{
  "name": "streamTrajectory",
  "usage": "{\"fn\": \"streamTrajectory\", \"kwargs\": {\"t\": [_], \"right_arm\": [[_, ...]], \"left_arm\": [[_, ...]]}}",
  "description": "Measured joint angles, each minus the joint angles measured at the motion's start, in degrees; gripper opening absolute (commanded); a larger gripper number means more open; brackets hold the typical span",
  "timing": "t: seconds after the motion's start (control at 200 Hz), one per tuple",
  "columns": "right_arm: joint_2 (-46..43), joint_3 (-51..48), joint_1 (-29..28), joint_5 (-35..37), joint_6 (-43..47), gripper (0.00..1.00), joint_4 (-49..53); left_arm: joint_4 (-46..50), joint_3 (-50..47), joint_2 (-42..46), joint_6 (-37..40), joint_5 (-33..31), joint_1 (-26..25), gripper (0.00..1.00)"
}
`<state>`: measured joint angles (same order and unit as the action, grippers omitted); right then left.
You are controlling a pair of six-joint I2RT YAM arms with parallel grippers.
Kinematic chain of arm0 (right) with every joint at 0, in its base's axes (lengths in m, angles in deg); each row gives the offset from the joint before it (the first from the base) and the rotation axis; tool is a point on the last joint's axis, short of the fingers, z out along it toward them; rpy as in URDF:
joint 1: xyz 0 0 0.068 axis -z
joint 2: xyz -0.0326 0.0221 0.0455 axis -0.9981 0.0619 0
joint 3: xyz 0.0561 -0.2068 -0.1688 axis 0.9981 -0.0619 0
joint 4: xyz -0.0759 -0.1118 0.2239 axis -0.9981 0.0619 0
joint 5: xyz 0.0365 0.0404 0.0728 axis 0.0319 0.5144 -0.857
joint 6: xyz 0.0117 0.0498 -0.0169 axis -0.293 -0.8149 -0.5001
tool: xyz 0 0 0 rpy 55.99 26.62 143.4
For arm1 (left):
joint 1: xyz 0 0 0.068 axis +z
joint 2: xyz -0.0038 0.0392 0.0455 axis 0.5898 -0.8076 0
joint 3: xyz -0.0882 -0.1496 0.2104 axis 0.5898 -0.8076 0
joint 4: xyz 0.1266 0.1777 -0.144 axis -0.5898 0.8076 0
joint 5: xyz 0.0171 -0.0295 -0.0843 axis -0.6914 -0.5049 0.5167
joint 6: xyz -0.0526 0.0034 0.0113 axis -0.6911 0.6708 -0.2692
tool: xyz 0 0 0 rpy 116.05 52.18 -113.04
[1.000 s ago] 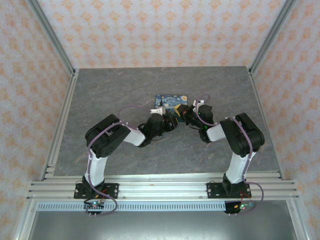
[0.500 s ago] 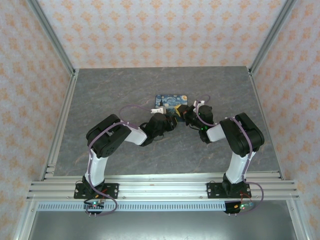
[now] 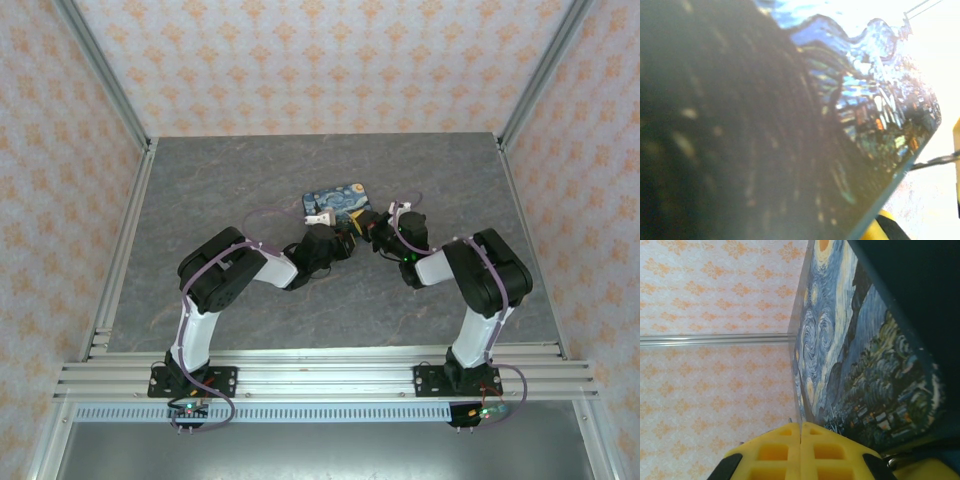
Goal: Unlock a padlock with a key
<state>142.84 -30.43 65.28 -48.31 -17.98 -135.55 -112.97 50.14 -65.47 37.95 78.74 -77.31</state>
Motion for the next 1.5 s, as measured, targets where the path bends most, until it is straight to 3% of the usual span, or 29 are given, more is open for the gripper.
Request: {"fn": "streamTrajectory", "kwargs": {"t": [0.45,0.761,1.121,1.501], "right_arm": [[-4.81,2.91,2.64,-0.24,1.03,0.00,5.09],[-4.55,4.33,2.73,-2.64,1.64,0.00,6.19],[-3.19,1.11,2.73,-5.05,0.13,0.00,1.97],[-20.55,-9.84,2.43,-9.14,5.35,0.00,6.16]], "left_arm": [[0.33,-4.11,3.28,1.16,2.03,0.44,0.00],[2.67,-13.03,11.72,4.92,12.70,4.74,0.00],[2.40,-13.75,12.28,3.50,25.38,8.96,0.00],[0.98,-13.81,13.29,-1.53,31.91,10.21,0.00]]}}
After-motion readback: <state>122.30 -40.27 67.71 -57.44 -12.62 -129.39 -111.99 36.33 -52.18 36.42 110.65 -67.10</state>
